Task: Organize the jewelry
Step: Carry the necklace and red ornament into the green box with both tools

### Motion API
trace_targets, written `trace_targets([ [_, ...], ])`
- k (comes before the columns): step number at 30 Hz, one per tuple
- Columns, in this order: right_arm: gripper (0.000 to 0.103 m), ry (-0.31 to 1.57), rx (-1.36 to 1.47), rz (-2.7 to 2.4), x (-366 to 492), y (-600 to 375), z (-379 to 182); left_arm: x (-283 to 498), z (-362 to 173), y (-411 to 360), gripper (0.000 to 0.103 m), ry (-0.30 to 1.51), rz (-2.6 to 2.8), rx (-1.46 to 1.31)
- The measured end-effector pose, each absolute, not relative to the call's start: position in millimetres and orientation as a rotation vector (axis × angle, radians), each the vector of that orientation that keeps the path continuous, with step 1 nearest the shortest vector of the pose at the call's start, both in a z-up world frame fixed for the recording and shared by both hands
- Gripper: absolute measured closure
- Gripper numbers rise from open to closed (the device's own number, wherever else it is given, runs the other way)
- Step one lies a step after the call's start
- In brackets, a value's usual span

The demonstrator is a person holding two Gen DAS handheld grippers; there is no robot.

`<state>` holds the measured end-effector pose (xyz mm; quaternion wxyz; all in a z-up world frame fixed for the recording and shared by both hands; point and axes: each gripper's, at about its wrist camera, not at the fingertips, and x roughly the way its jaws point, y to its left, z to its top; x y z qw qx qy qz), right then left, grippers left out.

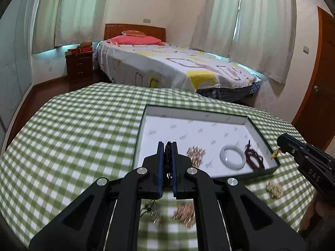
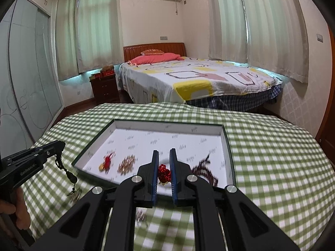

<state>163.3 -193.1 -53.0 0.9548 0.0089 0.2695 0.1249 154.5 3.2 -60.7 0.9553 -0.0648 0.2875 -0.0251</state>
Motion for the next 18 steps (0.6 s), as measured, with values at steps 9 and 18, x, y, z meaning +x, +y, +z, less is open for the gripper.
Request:
trace_targets([
  [9,0.092,0.526,0.012,0.237,209.6,-192.9,-48.8,204.1,-56.2,-14.1,0.096,0.562,-0.077,-0.115],
  [18,0.092,0.568,0.015,0.23,249.2,-191.5,-67.4,246.9,-67.5,-25.1,0.096,0.574,-0.092,-0.091],
])
